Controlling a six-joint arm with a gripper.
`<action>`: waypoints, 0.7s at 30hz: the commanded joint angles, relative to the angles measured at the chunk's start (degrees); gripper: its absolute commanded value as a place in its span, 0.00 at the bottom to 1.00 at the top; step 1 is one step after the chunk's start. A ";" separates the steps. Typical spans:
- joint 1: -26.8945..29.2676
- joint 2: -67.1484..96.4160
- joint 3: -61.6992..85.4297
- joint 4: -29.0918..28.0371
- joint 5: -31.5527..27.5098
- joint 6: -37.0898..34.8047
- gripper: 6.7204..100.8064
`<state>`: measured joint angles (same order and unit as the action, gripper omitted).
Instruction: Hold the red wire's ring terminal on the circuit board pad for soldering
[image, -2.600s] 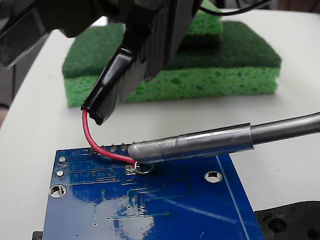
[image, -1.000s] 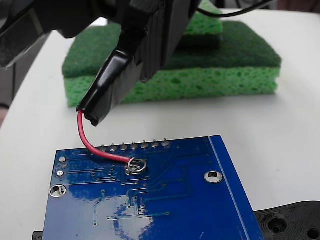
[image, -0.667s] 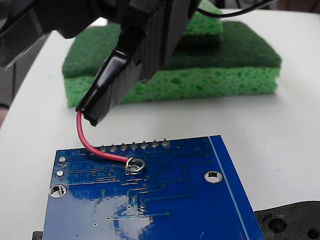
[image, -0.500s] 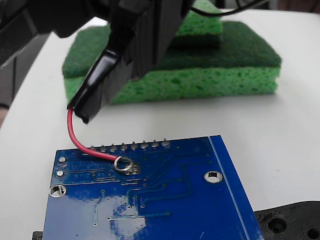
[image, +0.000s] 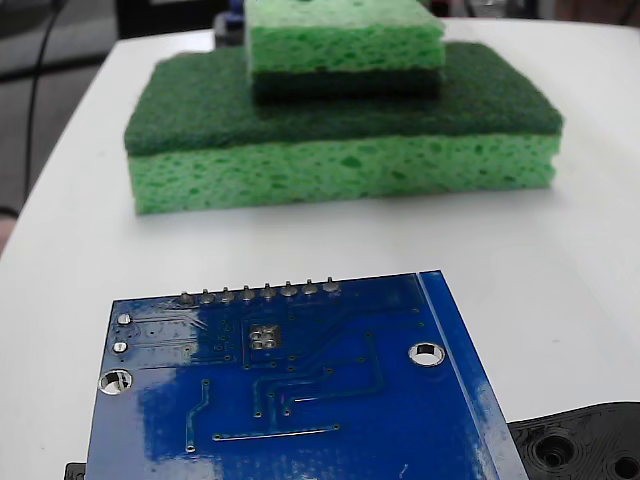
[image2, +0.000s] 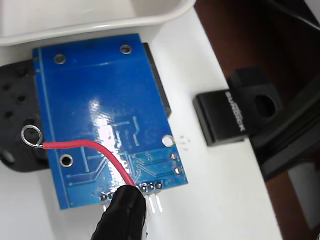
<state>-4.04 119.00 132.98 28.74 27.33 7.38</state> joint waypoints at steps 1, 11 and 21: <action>1.67 6.59 4.22 -1.05 -6.94 -0.35 0.99; 7.38 22.76 19.69 0.35 -20.21 -0.44 0.99; 9.76 35.24 31.82 0.26 -27.69 -0.70 0.99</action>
<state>5.45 150.91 164.18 28.92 1.41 6.68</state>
